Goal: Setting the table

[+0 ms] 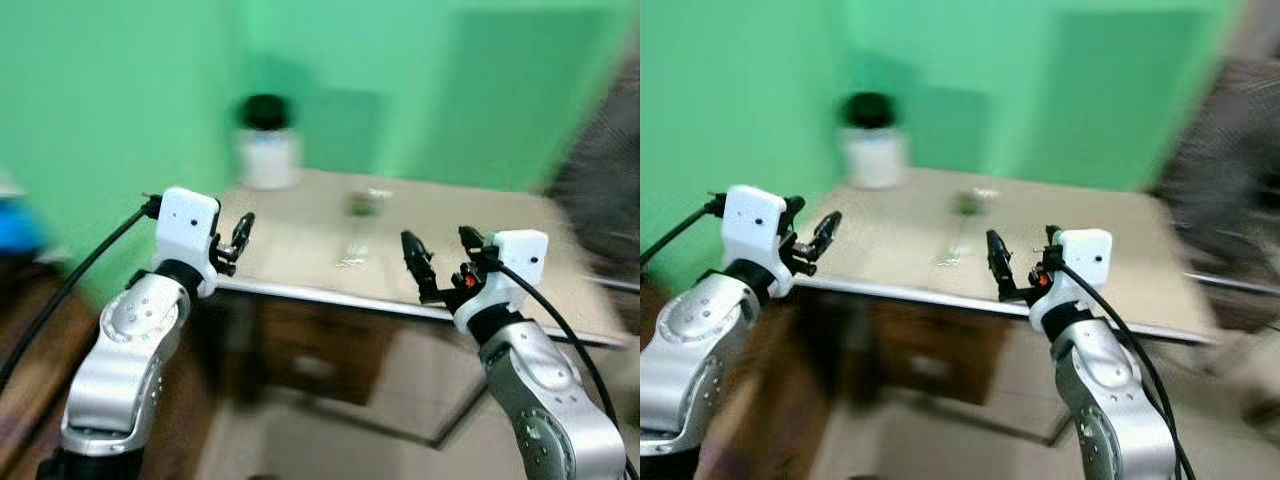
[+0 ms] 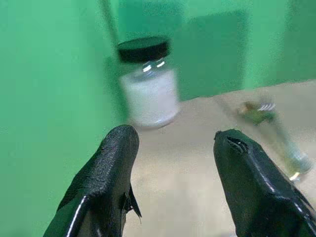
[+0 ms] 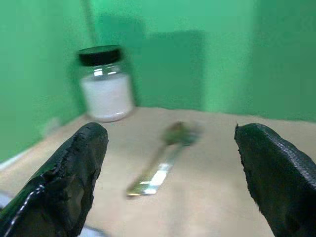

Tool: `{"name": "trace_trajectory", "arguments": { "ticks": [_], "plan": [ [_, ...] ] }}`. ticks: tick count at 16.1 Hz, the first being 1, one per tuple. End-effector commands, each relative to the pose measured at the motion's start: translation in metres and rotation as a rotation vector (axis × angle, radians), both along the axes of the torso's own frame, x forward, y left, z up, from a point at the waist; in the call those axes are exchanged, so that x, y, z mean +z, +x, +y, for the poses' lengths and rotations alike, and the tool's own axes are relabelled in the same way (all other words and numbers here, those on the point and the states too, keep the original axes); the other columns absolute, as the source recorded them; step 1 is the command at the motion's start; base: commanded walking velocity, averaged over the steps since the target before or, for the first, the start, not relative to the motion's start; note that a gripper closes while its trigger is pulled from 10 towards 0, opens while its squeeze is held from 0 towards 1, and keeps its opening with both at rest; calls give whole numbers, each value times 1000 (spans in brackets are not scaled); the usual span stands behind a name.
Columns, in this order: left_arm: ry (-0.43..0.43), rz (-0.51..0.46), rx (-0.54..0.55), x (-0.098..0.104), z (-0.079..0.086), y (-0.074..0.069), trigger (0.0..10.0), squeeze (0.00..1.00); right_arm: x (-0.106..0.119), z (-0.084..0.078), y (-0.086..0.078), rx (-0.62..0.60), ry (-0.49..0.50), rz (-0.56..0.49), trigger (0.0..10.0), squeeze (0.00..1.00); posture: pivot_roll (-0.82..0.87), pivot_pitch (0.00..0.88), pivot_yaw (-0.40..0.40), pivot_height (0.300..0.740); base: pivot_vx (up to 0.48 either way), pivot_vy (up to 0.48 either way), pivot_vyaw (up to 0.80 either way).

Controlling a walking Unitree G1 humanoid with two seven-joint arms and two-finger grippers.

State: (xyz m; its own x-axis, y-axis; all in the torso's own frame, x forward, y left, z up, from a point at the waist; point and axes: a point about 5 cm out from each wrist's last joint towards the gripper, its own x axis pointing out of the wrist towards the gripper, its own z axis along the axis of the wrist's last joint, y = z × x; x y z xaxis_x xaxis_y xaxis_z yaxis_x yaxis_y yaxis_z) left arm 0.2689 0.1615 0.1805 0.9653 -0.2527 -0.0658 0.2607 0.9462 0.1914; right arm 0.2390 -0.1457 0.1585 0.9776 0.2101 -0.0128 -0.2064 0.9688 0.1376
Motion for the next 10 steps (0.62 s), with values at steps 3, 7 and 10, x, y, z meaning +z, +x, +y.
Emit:
{"name": "trace_trajectory", "arguments": {
  "ticks": [3,7,10],
  "plan": [
    [16,14,-30,-2,-3,0,10000,0,-17,-17,2,-100,-2,68,10000,455,75,0,7,740,0,0,0],
    [13,12,-39,-1,-5,4,10000,0,-20,-19,3,-121,14,93,10000,0,66,0,4,740,0,0,0],
    [8,10,-39,-2,-6,6,10000,0,-20,-20,3,-137,11,103,10000,0,55,0,4,740,0,0,0]
  ]
}}
